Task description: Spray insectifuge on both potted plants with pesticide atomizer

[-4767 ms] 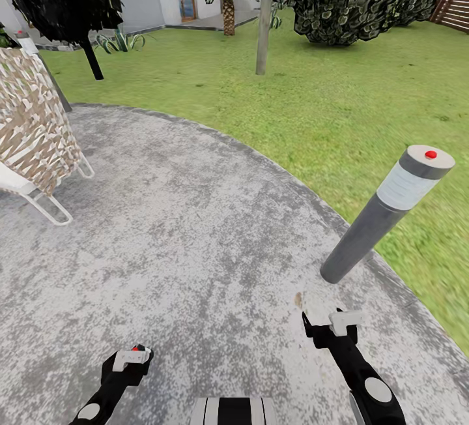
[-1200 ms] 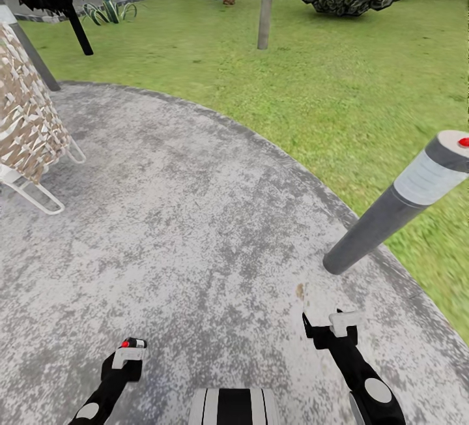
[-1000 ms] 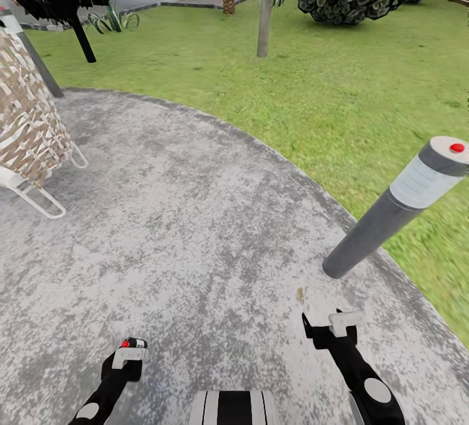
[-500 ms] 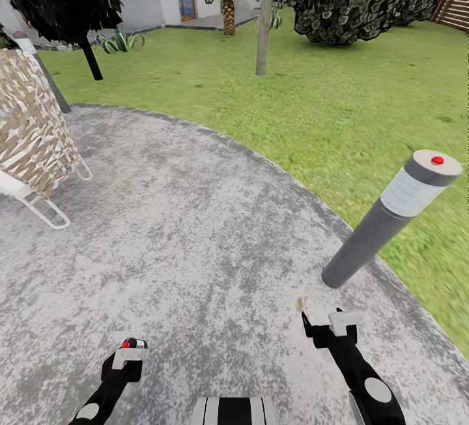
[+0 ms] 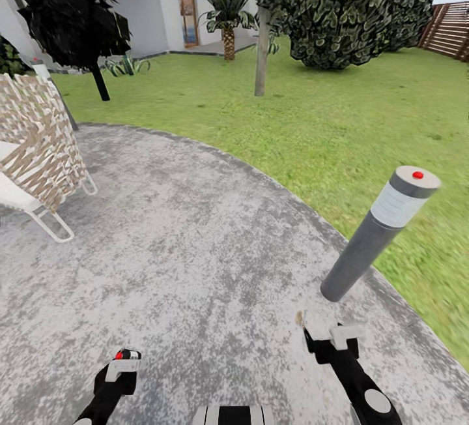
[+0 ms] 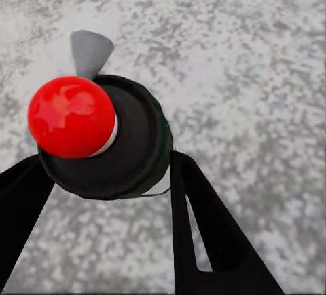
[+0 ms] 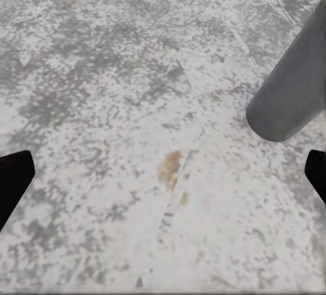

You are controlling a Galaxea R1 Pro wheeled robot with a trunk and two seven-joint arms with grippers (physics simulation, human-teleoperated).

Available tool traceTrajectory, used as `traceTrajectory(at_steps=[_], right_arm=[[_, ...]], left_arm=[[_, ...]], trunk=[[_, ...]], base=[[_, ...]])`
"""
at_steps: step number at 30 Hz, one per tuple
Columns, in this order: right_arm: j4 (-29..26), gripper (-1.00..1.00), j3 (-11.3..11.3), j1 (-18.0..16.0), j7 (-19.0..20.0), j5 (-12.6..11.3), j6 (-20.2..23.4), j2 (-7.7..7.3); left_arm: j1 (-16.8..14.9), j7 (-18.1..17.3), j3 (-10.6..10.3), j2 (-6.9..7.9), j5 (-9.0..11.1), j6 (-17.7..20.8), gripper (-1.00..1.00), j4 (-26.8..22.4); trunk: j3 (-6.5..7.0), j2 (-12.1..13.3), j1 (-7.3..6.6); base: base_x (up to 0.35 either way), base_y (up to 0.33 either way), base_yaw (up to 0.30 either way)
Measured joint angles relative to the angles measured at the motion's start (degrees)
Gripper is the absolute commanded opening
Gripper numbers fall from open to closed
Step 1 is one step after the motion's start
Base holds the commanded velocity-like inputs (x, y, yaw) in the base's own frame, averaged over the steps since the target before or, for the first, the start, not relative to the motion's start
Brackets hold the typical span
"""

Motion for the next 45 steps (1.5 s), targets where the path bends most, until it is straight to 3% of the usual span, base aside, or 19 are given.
traceTrajectory(at_steps=[6,14,18,23,34,45], right_arm=[[6.67,1.00,-1.73,0.01,0.18,0.06,-3.70,-0.20],[20.42,1.00,-3.09,0.12,-0.03,0.03,-11.88,-0.48],[30.56,1.00,-11.62,0.22,0.36,0.00,-15.40,-0.96],[40.91,1.00,-13.44,0.23,0.37,0.11,-22.53,-2.40],[44.32,1.00,-13.41,0.22,0.35,0.02,-23.12,-2.37],[44.46,1.00,-13.39,0.22,0.35,0.10,-23.13,-2.37]], left_arm=[[2.80,0.07,1.04,0.14,1.17,-0.14,-1.00,-0.30],[6.88,0.02,4.99,1.06,1.53,-3.31,-1.00,-0.51],[8.71,-0.04,5.71,1.41,2.09,-4.08,-1.00,-0.60],[9.25,0.04,5.72,1.37,2.29,-4.13,-1.00,-0.58],[9.34,0.07,5.72,1.18,2.32,-4.13,-1.00,-0.57],[9.34,0.00,5.63,1.05,2.34,-4.13,-1.00,-0.57]], trunk=[[1.87,0.08,-0.15],[4.36,0.19,-0.36],[5.52,1.00,-0.84],[6.87,3.01,-1.94],[9.84,7.42,-4.36],[10.84,7.44,-4.36]], base=[[0.000,0.000,0.000],[0.000,0.000,0.000],[0.000,0.000,0.000],[0.000,0.000,0.000],[0.000,0.000,0.000],[-0.003,0.000,0.000]])
